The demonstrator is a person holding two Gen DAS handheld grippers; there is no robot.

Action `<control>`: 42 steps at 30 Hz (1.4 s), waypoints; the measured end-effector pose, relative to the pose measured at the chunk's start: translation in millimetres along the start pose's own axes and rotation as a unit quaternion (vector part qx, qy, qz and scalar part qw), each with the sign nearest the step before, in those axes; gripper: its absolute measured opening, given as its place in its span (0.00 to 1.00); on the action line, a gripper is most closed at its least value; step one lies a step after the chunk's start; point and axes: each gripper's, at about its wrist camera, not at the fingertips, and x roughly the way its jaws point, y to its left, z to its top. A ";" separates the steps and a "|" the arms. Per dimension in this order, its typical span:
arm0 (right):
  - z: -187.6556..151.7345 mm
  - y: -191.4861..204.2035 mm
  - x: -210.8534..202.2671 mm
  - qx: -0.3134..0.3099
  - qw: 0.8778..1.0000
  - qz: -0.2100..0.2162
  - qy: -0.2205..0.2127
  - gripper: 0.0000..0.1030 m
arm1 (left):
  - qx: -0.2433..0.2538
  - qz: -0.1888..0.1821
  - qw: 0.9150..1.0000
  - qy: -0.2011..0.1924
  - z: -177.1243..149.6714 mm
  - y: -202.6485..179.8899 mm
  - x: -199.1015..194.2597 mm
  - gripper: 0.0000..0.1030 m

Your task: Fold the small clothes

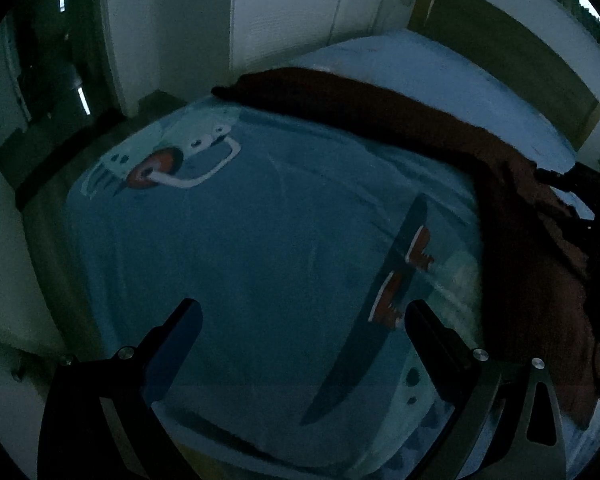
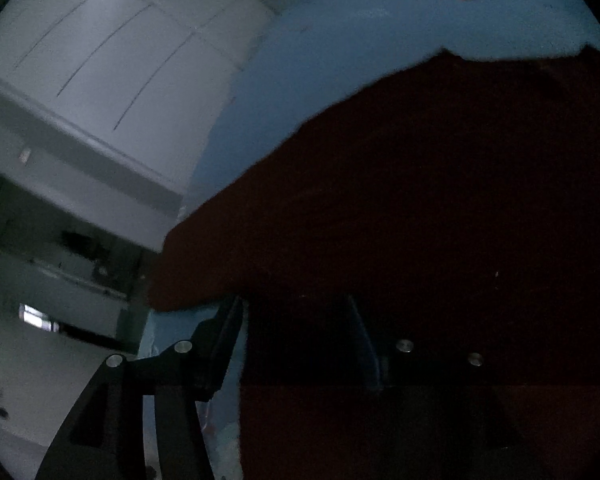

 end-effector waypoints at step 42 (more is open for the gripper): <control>-59.8 5.5 1.7 -0.104 0.964 -0.237 -0.058 0.59 | -0.059 -0.007 0.998 -0.025 77.4 36.2 41.3 0.97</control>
